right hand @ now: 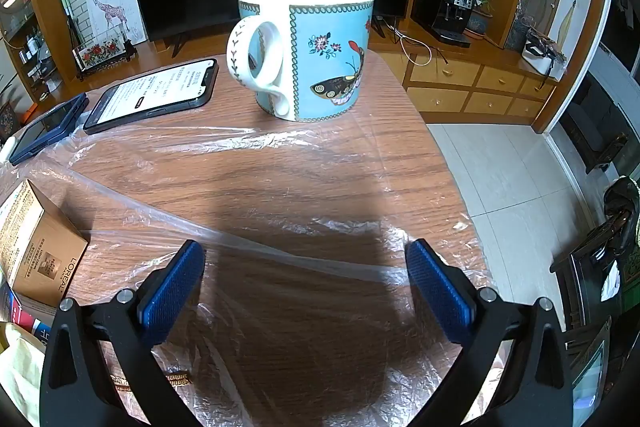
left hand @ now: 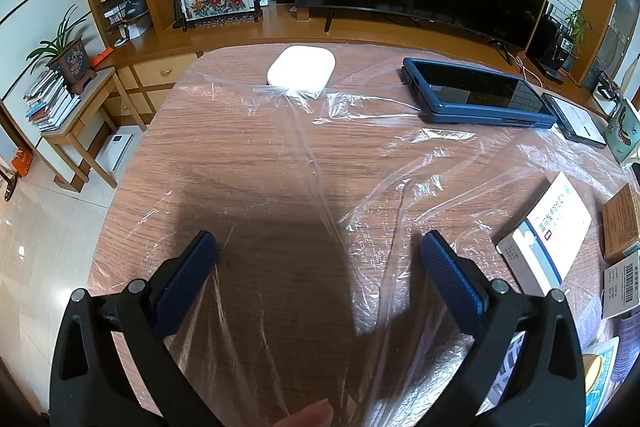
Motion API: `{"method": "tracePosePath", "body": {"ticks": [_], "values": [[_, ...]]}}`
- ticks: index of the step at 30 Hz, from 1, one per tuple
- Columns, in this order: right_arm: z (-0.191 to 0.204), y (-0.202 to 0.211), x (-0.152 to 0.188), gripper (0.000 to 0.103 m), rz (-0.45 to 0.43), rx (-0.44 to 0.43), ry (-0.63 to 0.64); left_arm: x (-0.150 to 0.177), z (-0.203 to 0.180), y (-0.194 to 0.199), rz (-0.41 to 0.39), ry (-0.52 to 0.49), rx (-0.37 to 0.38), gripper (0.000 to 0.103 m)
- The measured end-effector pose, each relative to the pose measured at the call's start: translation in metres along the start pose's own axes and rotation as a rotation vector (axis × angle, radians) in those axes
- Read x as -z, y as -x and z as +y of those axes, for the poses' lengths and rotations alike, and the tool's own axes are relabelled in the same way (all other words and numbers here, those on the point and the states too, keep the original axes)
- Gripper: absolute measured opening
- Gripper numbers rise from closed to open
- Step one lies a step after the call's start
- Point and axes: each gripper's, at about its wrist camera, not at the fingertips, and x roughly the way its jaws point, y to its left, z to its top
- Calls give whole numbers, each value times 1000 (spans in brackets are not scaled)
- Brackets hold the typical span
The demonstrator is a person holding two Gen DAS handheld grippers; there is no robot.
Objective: Collect trash
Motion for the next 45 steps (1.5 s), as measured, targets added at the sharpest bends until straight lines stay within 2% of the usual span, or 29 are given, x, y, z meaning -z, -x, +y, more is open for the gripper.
{"method": "tracePosePath", "body": {"ticks": [41, 43, 45], "values": [[0, -1, -1, 99, 0, 1, 3, 0, 0, 0, 0, -1, -1, 102], [0, 1, -2, 99, 14, 23, 10, -1, 0, 0, 8, -12, 7, 102], [1, 18, -3, 99, -28, 52, 27, -1, 6, 8, 9, 26, 37, 101]]}}
